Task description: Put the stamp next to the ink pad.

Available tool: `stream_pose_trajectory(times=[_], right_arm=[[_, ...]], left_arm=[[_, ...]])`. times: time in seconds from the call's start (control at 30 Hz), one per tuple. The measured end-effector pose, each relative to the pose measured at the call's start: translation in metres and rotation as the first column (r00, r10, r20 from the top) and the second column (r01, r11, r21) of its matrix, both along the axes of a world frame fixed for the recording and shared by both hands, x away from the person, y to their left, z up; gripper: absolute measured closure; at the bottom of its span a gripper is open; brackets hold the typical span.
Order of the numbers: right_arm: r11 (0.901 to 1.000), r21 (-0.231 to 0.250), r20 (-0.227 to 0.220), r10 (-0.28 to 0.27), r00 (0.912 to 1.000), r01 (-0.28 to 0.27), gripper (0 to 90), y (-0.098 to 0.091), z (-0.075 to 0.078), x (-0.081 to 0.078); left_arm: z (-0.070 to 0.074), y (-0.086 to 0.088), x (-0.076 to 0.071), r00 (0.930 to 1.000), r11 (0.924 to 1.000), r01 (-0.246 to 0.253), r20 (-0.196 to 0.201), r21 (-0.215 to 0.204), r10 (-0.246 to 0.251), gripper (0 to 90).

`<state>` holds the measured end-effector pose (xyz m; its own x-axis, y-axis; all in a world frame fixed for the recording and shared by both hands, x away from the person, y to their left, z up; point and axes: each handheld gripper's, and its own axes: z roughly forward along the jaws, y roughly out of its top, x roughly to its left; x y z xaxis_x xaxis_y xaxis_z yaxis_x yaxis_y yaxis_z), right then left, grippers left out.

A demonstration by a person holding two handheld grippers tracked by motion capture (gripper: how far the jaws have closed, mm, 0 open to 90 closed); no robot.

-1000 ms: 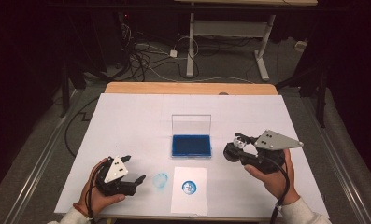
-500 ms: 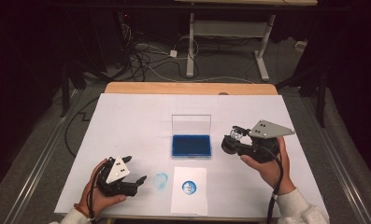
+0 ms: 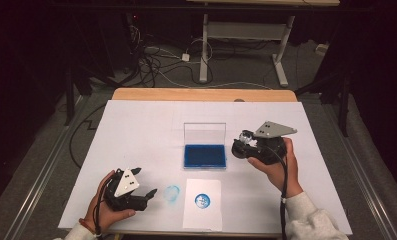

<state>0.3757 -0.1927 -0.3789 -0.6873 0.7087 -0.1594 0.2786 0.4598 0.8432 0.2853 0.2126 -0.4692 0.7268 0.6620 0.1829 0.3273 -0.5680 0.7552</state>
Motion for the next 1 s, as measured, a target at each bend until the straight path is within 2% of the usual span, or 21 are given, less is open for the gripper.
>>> stream_pose_trajectory(times=[0.07,0.13,0.23,0.43,0.6,0.63,0.8,0.9,1.0], right_arm=[[0.9999,-0.009,-0.01,-0.008,0.9999,0.008,56.9,0.002,-0.004,0.004],[0.9999,-0.012,-0.02,-0.012,0.9997,0.012,56.9,0.003,-0.009,0.009],[0.9994,-0.026,-0.037,-0.023,0.999,0.022,56.9,0.006,-0.017,0.015],[0.9968,-0.071,-0.064,-0.04,0.9971,0.036,56.9,0.01,-0.034,0.024],[0.9942,-0.097,-0.078,-0.055,0.9954,0.047,56.9,0.011,-0.048,0.028],[0.9938,-0.101,-0.081,-0.056,0.9951,0.048,56.9,0.012,-0.05,0.029],[0.9917,-0.113,-0.086,-0.072,0.9938,0.062,56.8,0.013,-0.058,0.033],[0.9906,-0.125,-0.096,-0.069,0.9929,0.057,56.8,0.015,-0.064,0.034],[0.9884,-0.14,-0.105,-0.075,0.9917,0.06,56.8,0.016,-0.07,0.035]], left_arm=[[0.0,-0.001,0.001,0.9999,0.9999,-0.002,0.015,0.011,0.001,15.6],[-0.001,-0.002,0.001,1.0,1.0,-0.001,0.0,0.008,0.001,15.6],[0.0,0.0,0.001,0.9999,1.0,0.0,0.011,0.007,0.0,15.6],[0.0,0.0,0.0,1.0,1.0,0.0,0.003,-0.009,0.0,15.6],[0.0,0.0,0.0,1.0,1.0,0.007,0.004,-0.002,-0.007,15.6],[0.0,0.0,0.0,0.9998,0.9999,0.012,0.016,0.008,-0.012,15.6],[-0.001,-0.001,0.001,1.0,0.9999,0.008,0.004,0.015,-0.008,15.6],[-0.001,-0.001,0.001,0.9998,0.9996,0.009,0.017,0.025,-0.009,15.6],[-0.002,0.0,0.0,0.9997,0.9996,0.023,-0.001,0.016,-0.023,15.6]])
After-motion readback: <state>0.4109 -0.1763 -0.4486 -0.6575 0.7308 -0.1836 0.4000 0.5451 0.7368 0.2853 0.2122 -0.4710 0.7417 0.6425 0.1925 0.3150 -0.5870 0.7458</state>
